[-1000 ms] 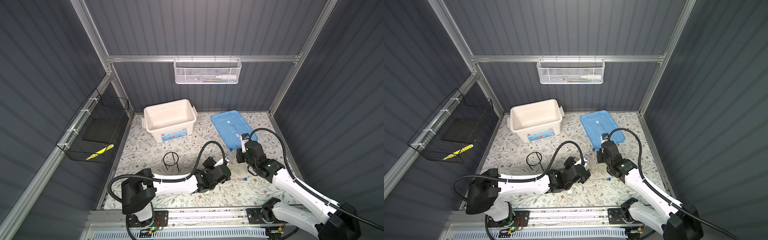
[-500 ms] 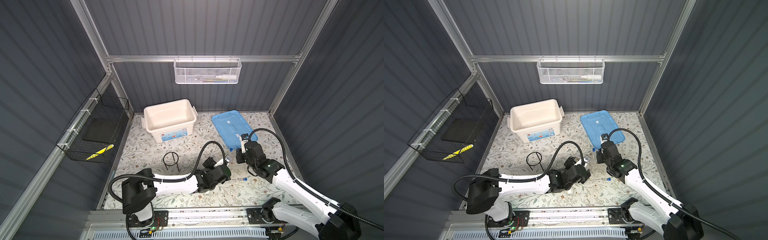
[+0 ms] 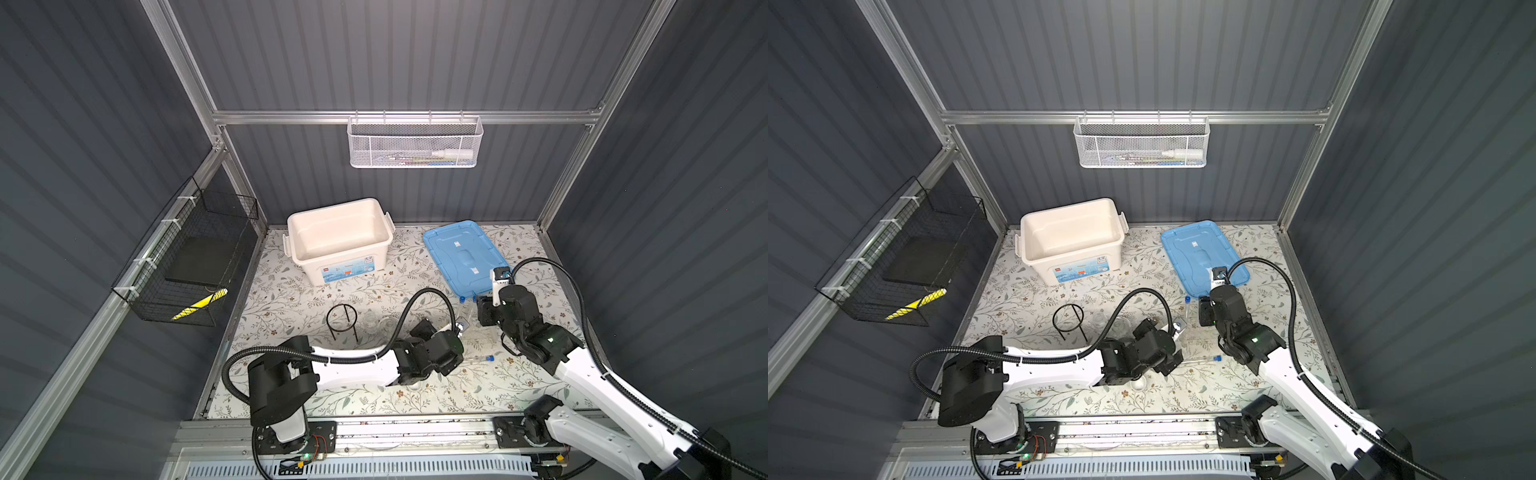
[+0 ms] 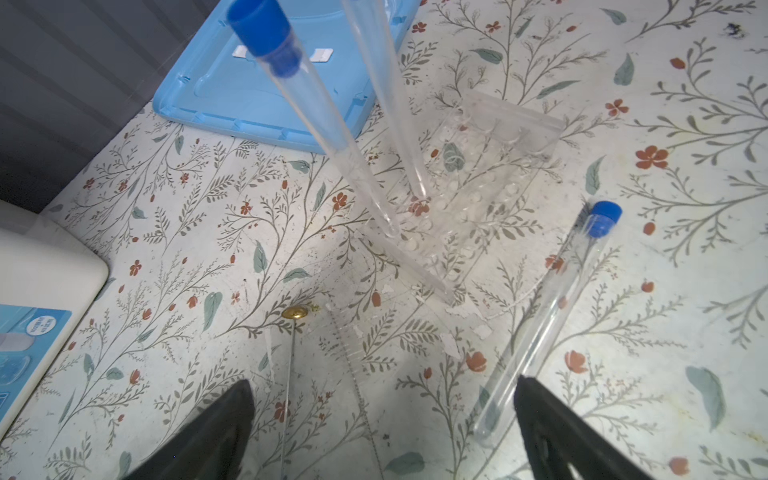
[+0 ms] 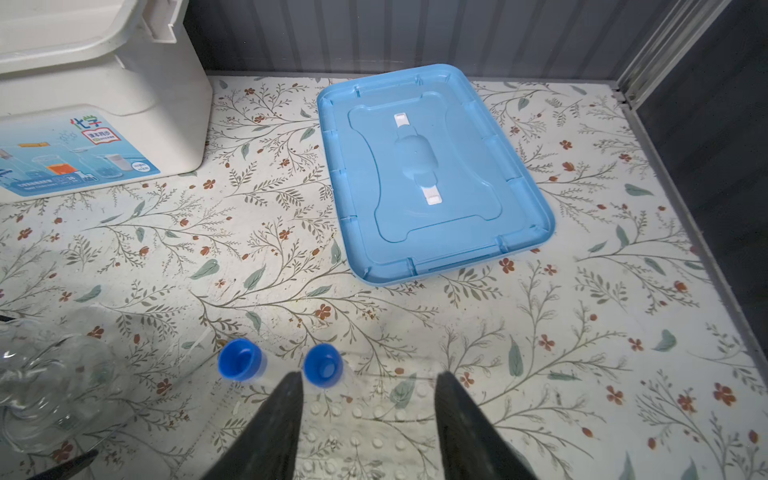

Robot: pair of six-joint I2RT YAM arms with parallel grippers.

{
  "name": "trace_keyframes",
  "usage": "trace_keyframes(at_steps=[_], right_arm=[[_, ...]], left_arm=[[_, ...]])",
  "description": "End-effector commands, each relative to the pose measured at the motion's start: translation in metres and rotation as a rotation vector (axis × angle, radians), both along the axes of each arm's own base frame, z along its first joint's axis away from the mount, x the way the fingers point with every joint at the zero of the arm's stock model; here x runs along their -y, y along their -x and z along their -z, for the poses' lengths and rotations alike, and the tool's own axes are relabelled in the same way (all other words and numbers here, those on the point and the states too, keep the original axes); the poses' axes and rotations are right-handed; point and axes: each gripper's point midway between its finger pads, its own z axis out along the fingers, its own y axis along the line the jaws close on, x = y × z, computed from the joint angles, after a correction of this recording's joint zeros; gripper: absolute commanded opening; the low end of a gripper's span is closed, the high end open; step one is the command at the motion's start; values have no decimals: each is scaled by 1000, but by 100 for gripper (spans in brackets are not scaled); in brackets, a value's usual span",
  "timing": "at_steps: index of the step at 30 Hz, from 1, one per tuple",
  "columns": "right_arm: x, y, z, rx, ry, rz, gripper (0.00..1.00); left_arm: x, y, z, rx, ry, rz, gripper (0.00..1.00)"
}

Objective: Organize the chemistry lab equipment

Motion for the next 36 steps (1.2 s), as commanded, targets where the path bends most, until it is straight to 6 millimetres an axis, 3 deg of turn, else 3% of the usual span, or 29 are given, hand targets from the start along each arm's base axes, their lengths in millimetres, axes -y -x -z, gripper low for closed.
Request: trace_keyframes(at_steps=[1, 6, 17, 30, 36], right_arm=[[11, 4, 0, 2, 5, 54, 60], [20, 6, -2, 13, -1, 101, 73], [36, 11, 4, 7, -22, 164, 84], [64, 22, 12, -11, -145, 230, 88], [69, 28, 29, -74, -187, 247, 88]], left_arm=[[9, 13, 6, -41, -28, 87, 99], [20, 25, 19, -92, -47, 167, 95], [43, 42, 52, -185, -113, 279, 74], [57, 42, 75, -215, -158, 299, 68], [62, 43, 86, -239, -179, 299, 64]])
